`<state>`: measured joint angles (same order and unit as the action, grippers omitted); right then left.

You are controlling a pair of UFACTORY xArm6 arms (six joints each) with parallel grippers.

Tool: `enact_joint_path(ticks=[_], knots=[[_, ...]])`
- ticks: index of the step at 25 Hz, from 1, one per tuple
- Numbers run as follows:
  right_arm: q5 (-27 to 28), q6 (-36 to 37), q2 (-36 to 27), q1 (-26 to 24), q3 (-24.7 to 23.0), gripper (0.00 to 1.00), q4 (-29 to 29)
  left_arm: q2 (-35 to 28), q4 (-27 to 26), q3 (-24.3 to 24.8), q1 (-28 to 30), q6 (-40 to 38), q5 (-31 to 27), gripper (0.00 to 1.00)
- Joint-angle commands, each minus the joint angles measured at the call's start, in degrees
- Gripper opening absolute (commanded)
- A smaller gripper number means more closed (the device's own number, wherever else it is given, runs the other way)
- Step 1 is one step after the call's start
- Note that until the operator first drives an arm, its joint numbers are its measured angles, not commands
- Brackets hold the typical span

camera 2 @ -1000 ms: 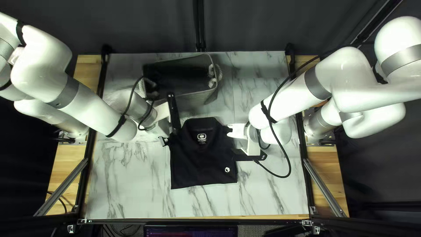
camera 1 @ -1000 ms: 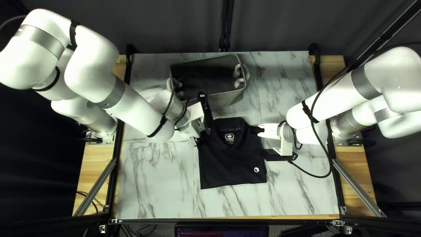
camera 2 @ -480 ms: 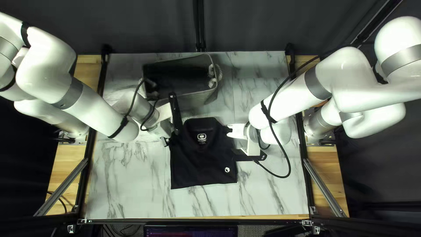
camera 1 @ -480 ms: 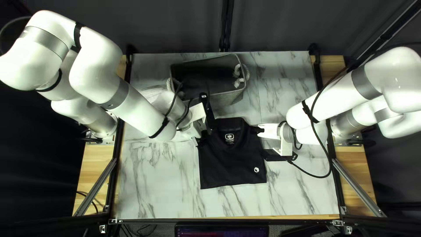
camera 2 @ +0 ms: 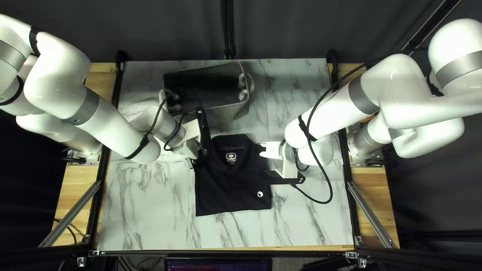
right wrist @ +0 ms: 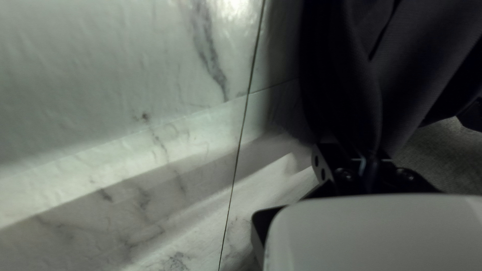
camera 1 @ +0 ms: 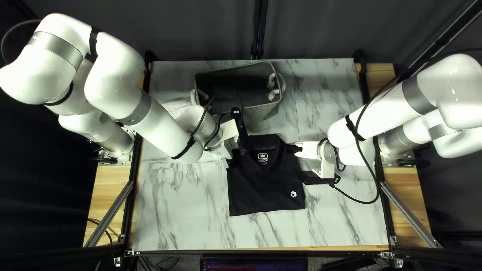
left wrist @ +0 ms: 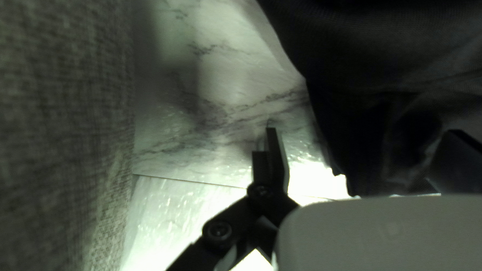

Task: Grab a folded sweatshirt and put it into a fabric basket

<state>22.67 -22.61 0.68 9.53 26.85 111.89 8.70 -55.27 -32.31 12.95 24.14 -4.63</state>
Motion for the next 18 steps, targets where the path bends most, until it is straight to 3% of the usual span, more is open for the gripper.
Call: enact_joint_path(ticks=[1, 5, 18], knots=[[0.0, 0.2, -0.3, -0.1, -0.2, 0.00, -0.1, -0.2, 1.8, 0.2, -0.3, -1.3, -0.7, 0.11], [0.1, 0.3, -0.5, 0.0, -0.4, 0.00, -0.3, -0.2, 4.9, -0.1, -1.1, -3.4, -1.8, 0.00], [-0.1, 1.0, -2.1, -0.7, -1.4, 0.00, -0.8, -5.4, 30.6, 1.1, -2.1, -25.7, -4.6, 0.00]])
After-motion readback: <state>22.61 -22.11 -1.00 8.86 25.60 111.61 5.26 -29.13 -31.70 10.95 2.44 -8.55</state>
